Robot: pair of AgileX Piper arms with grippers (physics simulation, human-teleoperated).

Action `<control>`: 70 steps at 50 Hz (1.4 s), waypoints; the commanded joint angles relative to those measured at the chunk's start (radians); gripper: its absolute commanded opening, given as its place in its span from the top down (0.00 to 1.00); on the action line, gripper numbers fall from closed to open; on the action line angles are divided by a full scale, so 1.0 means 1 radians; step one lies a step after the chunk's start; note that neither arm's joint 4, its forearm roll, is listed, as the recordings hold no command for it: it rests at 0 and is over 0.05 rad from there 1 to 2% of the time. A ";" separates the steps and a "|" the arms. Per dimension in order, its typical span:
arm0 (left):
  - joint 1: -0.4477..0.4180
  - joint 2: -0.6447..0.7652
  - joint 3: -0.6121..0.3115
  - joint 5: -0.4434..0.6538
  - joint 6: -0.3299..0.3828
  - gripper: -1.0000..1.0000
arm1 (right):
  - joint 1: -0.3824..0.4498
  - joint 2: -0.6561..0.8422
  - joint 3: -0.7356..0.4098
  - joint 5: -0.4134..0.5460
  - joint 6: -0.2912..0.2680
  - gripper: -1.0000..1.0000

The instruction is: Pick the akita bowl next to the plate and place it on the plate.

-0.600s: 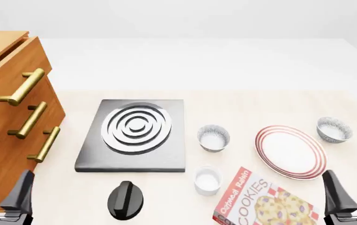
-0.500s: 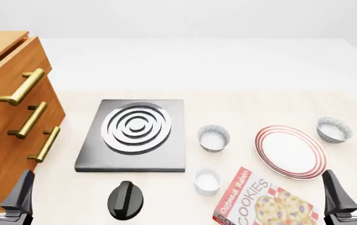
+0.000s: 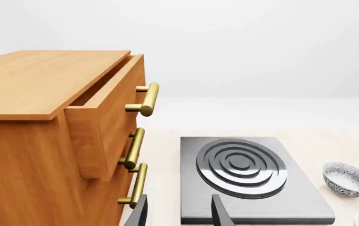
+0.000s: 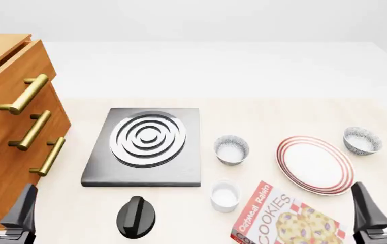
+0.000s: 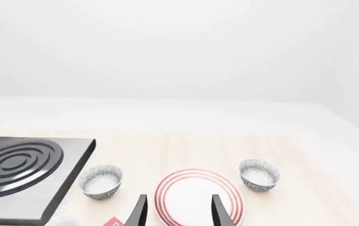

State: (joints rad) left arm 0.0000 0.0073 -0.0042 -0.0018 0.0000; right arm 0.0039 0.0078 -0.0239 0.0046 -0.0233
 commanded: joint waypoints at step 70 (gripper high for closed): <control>0.000 0.000 0.000 0.000 0.000 0.00 | 0.012 0.404 -0.089 -0.348 -0.064 0.00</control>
State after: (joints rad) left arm 0.0000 0.0075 -0.0043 -0.0019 0.0000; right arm 0.0186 0.3455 -0.1096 -0.2856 -0.0791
